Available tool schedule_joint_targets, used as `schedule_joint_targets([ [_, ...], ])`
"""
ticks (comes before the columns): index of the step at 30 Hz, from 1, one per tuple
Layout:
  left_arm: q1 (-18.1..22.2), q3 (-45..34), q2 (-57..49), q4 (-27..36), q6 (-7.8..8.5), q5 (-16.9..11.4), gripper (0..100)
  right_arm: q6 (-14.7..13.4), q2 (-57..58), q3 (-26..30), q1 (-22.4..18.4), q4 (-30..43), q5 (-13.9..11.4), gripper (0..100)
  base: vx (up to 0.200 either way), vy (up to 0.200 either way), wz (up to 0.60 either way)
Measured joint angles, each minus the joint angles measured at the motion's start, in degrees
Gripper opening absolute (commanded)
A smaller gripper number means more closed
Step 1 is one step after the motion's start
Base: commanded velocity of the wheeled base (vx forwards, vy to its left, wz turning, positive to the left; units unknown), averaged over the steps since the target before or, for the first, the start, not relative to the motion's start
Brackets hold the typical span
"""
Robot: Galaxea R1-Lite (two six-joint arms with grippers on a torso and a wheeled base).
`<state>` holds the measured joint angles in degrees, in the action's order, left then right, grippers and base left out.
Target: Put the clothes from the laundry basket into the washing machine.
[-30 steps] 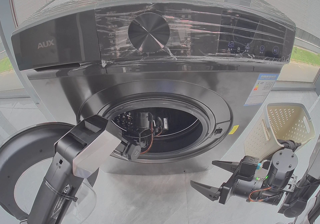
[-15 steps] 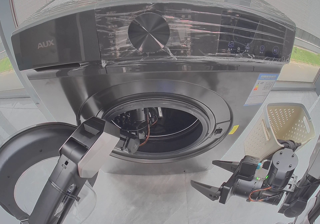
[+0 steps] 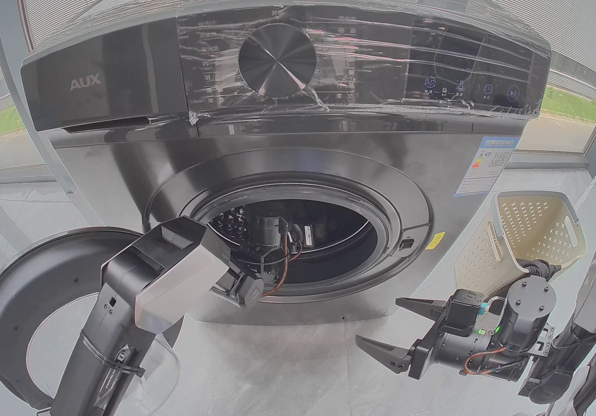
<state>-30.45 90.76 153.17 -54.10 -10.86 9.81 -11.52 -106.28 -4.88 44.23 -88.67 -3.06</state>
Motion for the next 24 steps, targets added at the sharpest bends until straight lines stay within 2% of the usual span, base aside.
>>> schedule_joint_targets([
  [10, -6.7, -25.5, -11.7, -6.0, 0.17, -0.3, 100, 0.7, 0.2, 0.7, 0.3, 0.0, 0.0, 100, 0.000, 0.000, 0.00],
  [19, -12.2, -49.9, -25.2, -14.3, -0.02, 0.8, 100, 0.8, 0.9, 1.5, 0.6, 0.0, 0.3, 100, 0.000, 0.000, 0.00],
  [22, -13.2, -56.7, -30.0, -18.7, -0.11, 1.5, 100, 1.0, 1.4, 1.9, 0.7, 0.0, 1.3, 100, 0.000, 0.000, 0.00],
  [24, -13.7, -60.9, -32.7, -23.0, -0.17, 2.4, 100, 1.4, 2.0, 2.2, 0.8, 0.0, 3.6, 100, 0.000, 0.000, 0.00],
])
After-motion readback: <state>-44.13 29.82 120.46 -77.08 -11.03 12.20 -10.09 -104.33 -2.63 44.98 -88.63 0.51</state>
